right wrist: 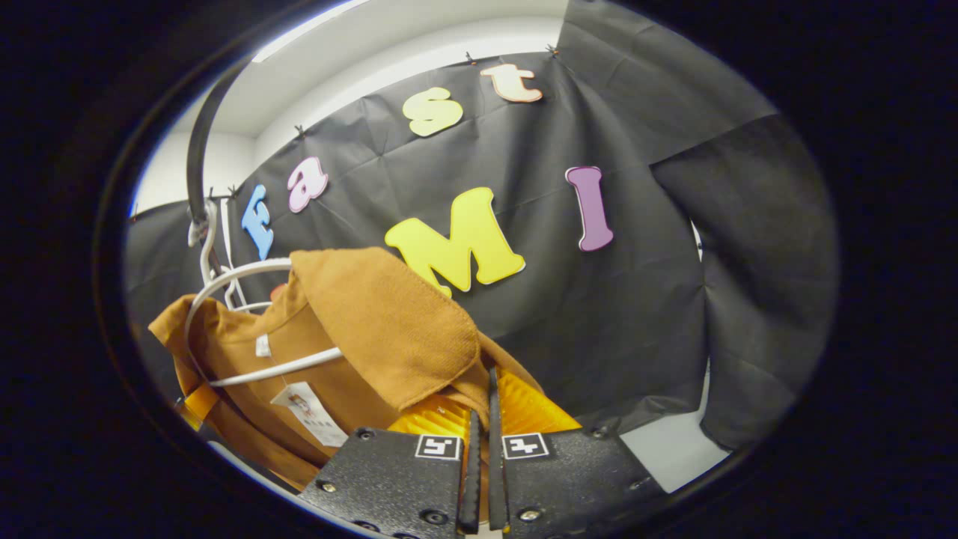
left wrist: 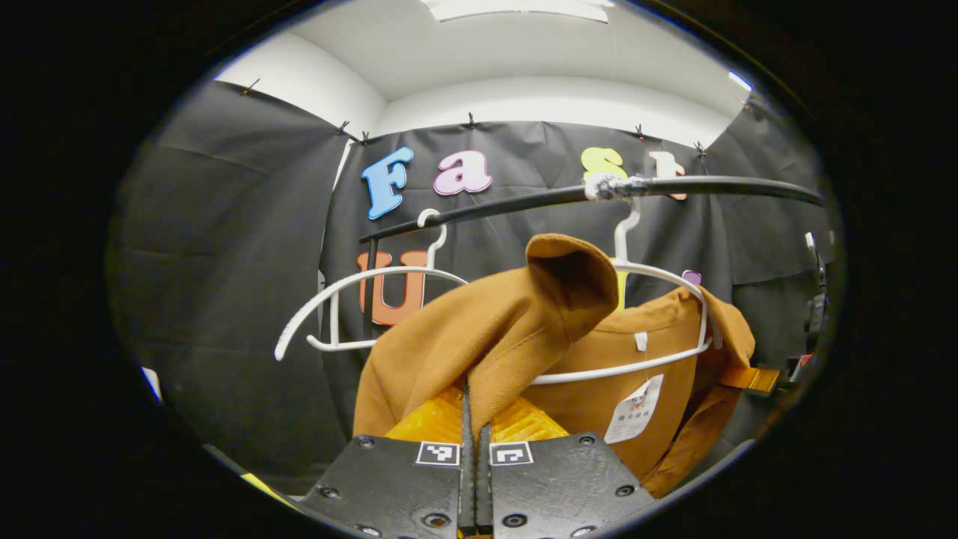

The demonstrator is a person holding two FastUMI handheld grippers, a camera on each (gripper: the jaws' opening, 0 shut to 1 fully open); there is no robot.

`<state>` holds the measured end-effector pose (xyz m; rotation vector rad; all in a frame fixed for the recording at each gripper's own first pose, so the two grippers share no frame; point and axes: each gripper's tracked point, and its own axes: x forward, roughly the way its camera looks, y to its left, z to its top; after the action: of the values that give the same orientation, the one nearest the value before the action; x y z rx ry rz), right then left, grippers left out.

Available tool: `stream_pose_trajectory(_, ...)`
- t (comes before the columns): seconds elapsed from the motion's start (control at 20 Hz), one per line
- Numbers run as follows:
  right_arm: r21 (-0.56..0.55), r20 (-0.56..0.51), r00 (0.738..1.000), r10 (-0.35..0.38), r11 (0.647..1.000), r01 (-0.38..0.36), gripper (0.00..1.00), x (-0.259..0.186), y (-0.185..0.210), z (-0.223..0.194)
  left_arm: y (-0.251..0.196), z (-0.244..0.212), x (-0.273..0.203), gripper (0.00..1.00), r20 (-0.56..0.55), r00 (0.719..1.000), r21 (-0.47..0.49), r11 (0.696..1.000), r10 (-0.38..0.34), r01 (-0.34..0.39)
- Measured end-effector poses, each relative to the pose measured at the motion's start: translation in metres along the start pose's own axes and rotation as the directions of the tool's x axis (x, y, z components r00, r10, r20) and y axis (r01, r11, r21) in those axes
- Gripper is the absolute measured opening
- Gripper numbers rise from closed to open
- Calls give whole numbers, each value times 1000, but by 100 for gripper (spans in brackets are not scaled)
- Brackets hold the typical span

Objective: Grasp the clothes on the hanger with both hands and then place them into the laundry hamper below.

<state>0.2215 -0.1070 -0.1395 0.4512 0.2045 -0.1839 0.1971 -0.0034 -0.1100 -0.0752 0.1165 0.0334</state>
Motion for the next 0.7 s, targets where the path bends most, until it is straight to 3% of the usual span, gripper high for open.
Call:
stream_pose_trajectory(0.15,102,4,1000,11,995,-11,7,4,-5,8,5,10,3,0,-10,1000,-21,1000,-11,11)
stream_pose_trajectory(0.2,122,1,1000,14,992,-14,7,7,-7,10,8,12,3,5,-10,1000,-35,999,-6,6)
stream_pose_trajectory(0.25,142,-7,1000,18,990,-17,7,8,-6,12,11,16,2,1,-7,1000,-48,999,-4,3)
stream_pose_trajectory(0.35,153,-6,1000,18,988,-17,7,9,-7,20,19,26,-1,1,5,1000,-58,998,6,-6)
stream_pose_trajectory(0.4,149,0,1000,19,989,-19,8,9,-8,24,23,31,-3,5,11,1000,-63,998,12,-12)
stream_pose_trajectory(0.5,154,2,1000,26,988,-26,8,11,-6,30,31,35,0,1,5,1000,-74,997,20,-20)
stream_pose_trajectory(0.6,202,-4,999,42,979,-40,9,18,-5,35,37,40,3,5,10,1000,-81,996,24,-24)
stream_pose_trajectory(0.7,246,-14,998,61,968,-55,7,24,-3,36,41,43,4,1,7,1000,-100,995,26,-25)
